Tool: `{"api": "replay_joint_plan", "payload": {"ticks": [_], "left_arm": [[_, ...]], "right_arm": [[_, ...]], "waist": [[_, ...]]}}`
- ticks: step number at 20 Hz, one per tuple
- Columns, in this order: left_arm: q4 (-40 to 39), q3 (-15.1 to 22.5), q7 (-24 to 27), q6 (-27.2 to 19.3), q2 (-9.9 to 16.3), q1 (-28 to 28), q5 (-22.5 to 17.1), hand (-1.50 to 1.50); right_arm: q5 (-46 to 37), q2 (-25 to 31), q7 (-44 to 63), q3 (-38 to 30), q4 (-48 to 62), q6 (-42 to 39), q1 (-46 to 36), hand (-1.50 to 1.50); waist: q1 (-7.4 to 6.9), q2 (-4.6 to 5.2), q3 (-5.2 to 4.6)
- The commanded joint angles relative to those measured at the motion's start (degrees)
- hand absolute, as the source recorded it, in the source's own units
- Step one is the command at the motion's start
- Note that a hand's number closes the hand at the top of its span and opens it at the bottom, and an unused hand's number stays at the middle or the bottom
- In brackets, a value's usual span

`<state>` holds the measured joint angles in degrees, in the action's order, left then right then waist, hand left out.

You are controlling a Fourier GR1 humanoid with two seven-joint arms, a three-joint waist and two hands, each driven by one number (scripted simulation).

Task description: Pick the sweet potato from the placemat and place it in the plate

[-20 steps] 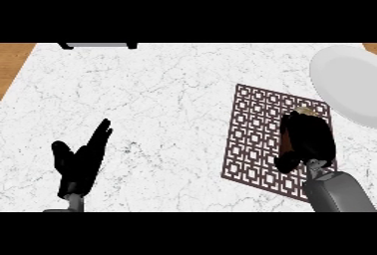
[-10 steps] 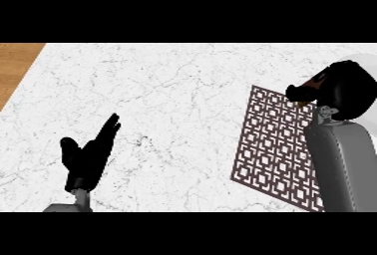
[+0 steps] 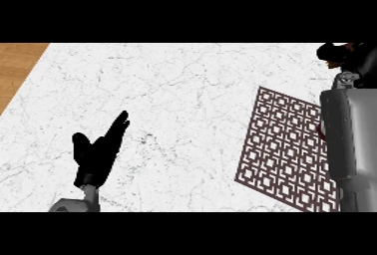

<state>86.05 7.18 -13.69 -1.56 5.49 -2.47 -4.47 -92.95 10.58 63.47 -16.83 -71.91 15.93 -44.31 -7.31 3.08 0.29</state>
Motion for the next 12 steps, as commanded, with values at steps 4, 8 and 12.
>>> {"api": "replay_joint_plan", "payload": {"ticks": [4,8,12], "left_arm": [[-2.24,0.37,-0.49,-1.03,-1.09,0.30,0.66,0.00],[-2.26,0.33,-0.24,-1.32,-1.37,0.83,0.80,0.00],[-1.31,-0.99,-0.35,0.23,0.15,1.81,-0.63,0.00]], "right_arm": [[-7.23,0.19,8.87,-7.91,5.52,20.02,-2.70,1.50],[-11.98,1.33,8.74,-12.60,12.20,24.48,-3.33,1.50],[-15.57,3.48,8.38,-18.29,15.01,31.20,-0.27,1.50]], "waist": [[1.44,-0.11,-0.07],[2.25,-0.75,-0.15],[2.79,-0.88,-0.09]]}}
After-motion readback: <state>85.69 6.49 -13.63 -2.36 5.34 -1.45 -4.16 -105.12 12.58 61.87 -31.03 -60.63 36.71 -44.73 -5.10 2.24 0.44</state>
